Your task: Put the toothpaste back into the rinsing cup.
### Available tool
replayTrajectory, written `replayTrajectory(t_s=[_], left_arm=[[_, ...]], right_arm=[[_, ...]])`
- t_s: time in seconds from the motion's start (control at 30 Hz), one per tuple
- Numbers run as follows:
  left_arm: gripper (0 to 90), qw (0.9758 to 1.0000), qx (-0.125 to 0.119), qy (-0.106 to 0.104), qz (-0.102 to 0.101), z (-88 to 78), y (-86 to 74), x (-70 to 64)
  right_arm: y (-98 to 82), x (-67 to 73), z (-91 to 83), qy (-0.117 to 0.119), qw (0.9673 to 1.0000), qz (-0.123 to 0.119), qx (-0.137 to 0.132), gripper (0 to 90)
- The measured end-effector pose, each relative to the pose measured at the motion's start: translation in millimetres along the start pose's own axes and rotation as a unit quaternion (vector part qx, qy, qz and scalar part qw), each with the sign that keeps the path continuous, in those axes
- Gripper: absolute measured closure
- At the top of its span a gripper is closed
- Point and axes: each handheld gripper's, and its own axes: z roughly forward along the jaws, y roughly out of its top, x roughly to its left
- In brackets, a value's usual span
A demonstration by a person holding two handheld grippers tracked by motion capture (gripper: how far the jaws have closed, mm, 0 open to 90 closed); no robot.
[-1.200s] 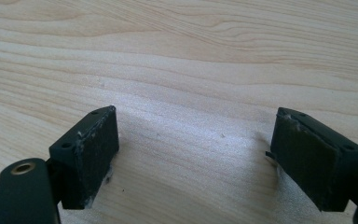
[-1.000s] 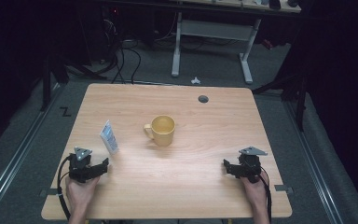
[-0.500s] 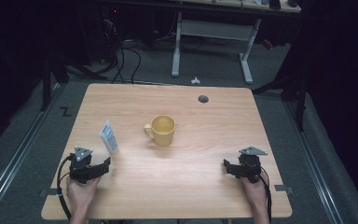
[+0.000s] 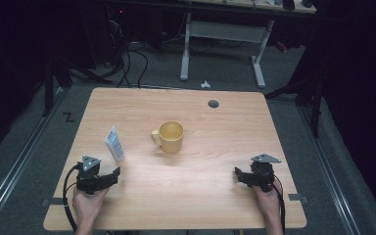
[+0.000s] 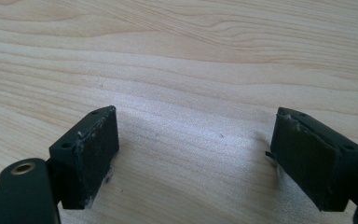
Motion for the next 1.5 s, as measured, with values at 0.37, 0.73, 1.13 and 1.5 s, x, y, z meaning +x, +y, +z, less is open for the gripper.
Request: replayTrajectory(t_s=[0.37, 0.73, 1.13, 1.5], left_arm=[[22.8, 1.0, 0.002, -0.007, 0.003, 5.8, 5.2, -5.5], [21.5, 0.9999, -0.001, -0.006, 0.009, 8.1, 18.8, -8.5], [22.7, 0.9999, 0.001, -0.004, 0.015, 10.6, 31.1, -7.7], [28.5, 0.9997, 0.0, 0.004, 0.023, 16.3, 45.7, -10.3]], right_arm=[[0.0, 0.0, 0.0, 0.0, 1.0, 0.0, 0.0, 15.3], [-0.1, -0.1, 0.0, 0.0, 1.0, -0.001, 0.0, 15.3], [-0.1, 0.0, 0.0, 0.0, 1.0, 0.0, 0.0, 15.3], [-0.1, -0.1, -0.1, 0.0, 1.0, 0.0, 0.0, 15.3]])
